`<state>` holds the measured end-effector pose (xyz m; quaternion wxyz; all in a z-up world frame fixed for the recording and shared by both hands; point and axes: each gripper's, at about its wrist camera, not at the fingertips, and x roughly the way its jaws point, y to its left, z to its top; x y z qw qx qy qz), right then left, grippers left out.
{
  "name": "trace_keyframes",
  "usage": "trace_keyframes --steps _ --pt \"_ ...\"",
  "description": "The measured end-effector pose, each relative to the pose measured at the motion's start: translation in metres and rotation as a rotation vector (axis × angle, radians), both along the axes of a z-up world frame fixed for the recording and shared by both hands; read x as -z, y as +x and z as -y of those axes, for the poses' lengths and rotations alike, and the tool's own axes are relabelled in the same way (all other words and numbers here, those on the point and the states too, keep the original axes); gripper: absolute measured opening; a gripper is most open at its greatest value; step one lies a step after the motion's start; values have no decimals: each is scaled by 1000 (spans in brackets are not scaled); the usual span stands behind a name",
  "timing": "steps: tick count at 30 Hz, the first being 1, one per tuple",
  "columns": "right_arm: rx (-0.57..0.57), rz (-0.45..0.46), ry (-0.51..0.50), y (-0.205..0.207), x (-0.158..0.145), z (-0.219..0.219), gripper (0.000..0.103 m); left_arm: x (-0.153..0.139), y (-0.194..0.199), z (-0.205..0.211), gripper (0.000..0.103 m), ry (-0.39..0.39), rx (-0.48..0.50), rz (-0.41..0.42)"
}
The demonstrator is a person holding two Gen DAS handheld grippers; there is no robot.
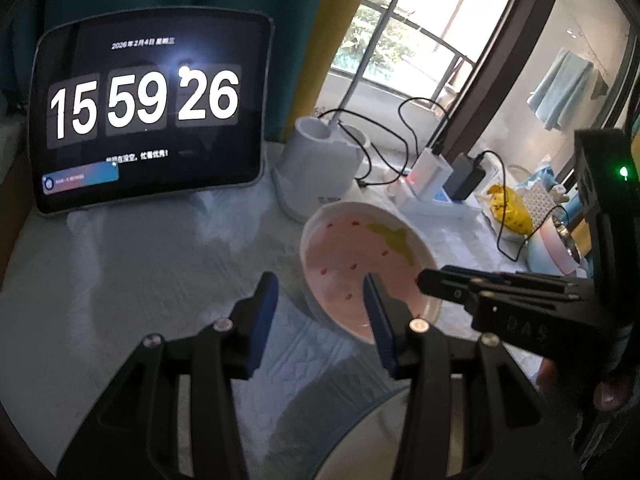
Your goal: Organize plates and bowls
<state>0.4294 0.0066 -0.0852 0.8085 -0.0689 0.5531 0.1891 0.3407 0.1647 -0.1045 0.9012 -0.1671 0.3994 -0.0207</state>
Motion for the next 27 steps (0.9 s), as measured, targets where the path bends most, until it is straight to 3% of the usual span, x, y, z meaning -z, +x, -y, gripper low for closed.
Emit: trace_keyframes --steps 7,20,27 --pt "44 13 -2 11 4 4 29 10 9 1 46 3 -6 -24" --pt "83 -96 10 21 43 4 29 25 21 3 45 36 -13 -59" --pt "79 -102 31 23 52 4 26 29 26 5 29 32 12 -70"
